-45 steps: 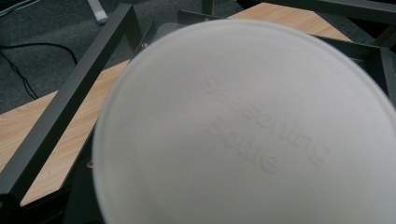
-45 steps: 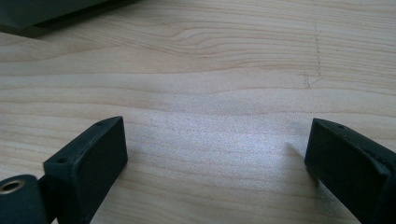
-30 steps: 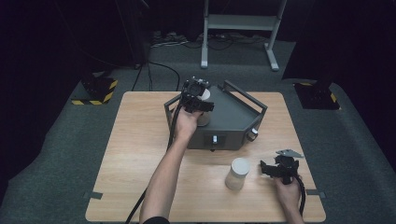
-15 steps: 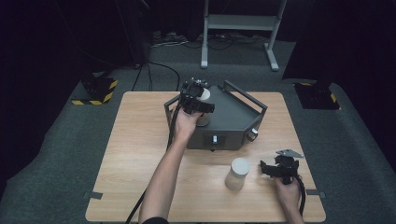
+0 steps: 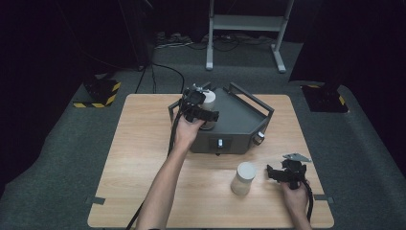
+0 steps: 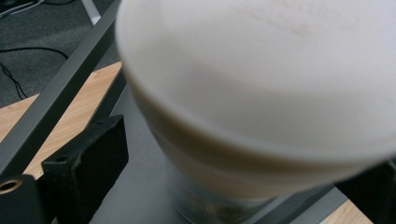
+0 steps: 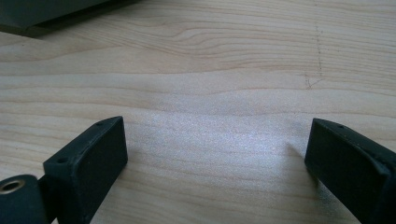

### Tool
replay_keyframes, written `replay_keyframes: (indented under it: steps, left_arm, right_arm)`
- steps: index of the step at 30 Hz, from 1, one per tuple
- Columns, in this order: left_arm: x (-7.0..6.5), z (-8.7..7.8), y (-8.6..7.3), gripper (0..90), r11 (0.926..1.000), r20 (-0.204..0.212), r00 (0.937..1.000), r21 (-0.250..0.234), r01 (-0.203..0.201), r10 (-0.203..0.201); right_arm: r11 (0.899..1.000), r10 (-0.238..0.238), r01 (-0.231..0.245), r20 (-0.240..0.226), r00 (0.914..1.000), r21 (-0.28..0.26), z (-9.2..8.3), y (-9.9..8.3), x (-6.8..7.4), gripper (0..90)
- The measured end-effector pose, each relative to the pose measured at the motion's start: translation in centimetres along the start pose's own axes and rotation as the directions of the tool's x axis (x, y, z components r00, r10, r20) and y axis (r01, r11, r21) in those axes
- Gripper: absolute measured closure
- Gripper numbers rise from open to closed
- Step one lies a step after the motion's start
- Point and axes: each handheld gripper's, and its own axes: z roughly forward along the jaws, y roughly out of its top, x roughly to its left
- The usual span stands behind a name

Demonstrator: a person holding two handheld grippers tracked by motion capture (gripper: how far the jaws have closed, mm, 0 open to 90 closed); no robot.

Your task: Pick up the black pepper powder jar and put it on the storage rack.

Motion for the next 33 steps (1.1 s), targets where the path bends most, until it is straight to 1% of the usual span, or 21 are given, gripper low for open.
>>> replay_keyframes:
  steps: [3, 6, 7, 9, 13, 15, 19, 24, 26, 33]
  left_arm:
    - [0.1, -0.3, -0.3, 4.1, 1.0000, 0.001, 1.0000, -0.008, 0.003, -0.003]
    - [0.4, -0.5, -0.5, 3.7, 1.0000, 0.016, 0.9999, -0.009, 0.002, -0.002]
    - [0.3, -0.6, -0.6, 3.4, 1.0000, 0.013, 0.9999, -0.008, -0.003, 0.003]
    - [-0.1, -0.9, -0.8, 3.2, 0.9998, -0.007, 0.9998, -0.007, -0.018, 0.018]
    - [-0.4, -1.3, -1.0, 3.3, 0.9996, -0.014, 0.9996, -0.016, -0.024, 0.023]
    - [-0.6, -1.7, -1.1, 3.5, 0.9994, -0.010, 0.9996, -0.024, -0.026, 0.026]
    - [-0.8, -1.9, -1.2, 3.5, 0.9991, -0.005, 0.9995, -0.027, -0.033, 0.033]
    - [-1.2, -2.2, -1.4, 4.0, 0.9990, -0.006, 0.9992, -0.020, -0.039, 0.039]
    - [-1.5, -2.3, -1.6, 5.3, 0.9993, -0.013, 0.9993, -0.013, -0.036, 0.035]
    - [-1.8, -2.9, -2.4, 6.5, 0.9992, -0.014, 0.9993, -0.016, -0.035, 0.035]
  right_arm:
    - [1.000, 0.001, -0.001, 0.000, 1.0000, 0.000, 0.0, 0.0, 0.0, 5.3]
    - [1.000, 0.001, -0.001, 0.000, 1.0000, 0.000, 0.0, 0.0, 0.0, 5.3]
    - [1.000, 0.001, -0.001, 0.000, 1.0000, 0.000, 0.0, 0.0, 0.0, 5.3]
    - [1.000, 0.001, -0.001, 0.000, 1.0000, 0.000, 0.0, 0.0, 0.0, 5.3]
    - [1.000, 0.001, -0.001, 0.000, 1.0000, 0.000, 0.0, 0.0, 0.0, 5.3]
    - [1.000, 0.002, -0.002, 0.000, 1.0000, 0.001, 0.0, 0.0, 0.0, 5.3]
    - [1.000, 0.002, -0.002, 0.000, 1.0000, 0.001, 0.0, 0.0, 0.0, 5.3]
    - [1.000, 0.001, -0.001, 0.001, 1.0000, 0.000, 0.0, 0.0, 0.0, 5.3]
    - [1.000, 0.001, -0.001, 0.001, 1.0000, 0.000, 0.0, 0.0, 0.0, 5.3]
    - [1.000, 0.001, -0.001, 0.001, 1.0000, 0.000, 0.0, 0.0, 0.0, 5.3]
